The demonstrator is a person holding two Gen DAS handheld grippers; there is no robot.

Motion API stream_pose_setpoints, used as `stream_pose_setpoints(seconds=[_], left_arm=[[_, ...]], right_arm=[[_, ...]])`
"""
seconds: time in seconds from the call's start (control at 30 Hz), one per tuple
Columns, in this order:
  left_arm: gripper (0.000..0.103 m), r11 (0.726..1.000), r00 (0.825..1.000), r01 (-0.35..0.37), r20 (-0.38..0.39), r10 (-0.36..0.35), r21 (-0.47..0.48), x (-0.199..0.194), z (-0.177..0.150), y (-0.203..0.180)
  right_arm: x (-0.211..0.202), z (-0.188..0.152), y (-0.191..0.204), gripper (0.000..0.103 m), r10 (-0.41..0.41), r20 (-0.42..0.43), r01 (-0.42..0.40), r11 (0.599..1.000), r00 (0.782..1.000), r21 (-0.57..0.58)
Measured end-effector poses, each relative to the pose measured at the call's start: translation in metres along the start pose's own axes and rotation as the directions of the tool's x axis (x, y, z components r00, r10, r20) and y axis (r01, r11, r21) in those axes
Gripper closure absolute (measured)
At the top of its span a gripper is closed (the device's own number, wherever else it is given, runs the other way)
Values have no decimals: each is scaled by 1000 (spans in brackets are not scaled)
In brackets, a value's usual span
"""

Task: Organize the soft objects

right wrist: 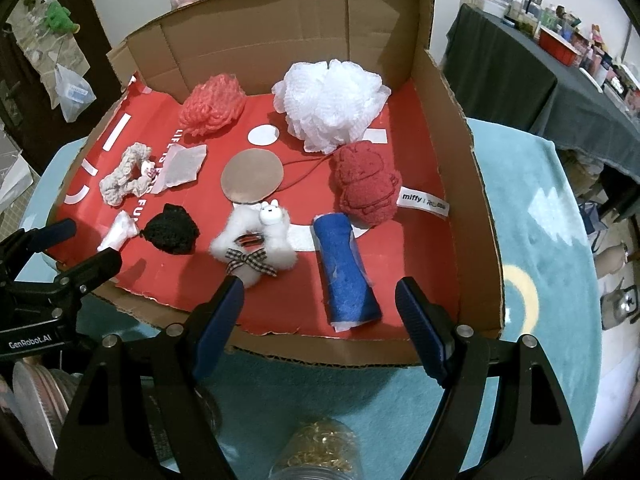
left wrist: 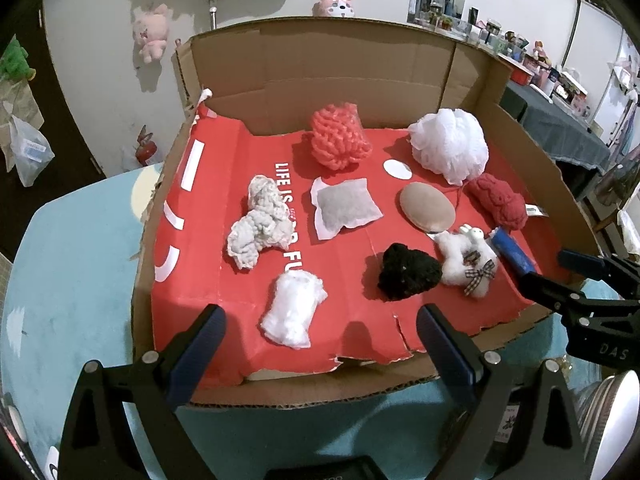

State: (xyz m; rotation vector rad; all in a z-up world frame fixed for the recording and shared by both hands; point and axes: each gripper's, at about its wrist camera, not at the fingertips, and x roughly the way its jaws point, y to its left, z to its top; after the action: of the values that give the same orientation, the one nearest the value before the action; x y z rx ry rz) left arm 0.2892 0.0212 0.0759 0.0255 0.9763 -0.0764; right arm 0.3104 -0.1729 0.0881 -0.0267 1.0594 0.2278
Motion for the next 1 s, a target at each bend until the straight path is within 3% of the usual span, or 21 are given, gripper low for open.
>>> stream_pose_setpoints(seconds=[1.0], left_arm=[[5,1000,1000,-6,4,6,2,-1,0,-1]], right_arm=[[-1,0,-1,25,1,8,-1,1000,1000,5]])
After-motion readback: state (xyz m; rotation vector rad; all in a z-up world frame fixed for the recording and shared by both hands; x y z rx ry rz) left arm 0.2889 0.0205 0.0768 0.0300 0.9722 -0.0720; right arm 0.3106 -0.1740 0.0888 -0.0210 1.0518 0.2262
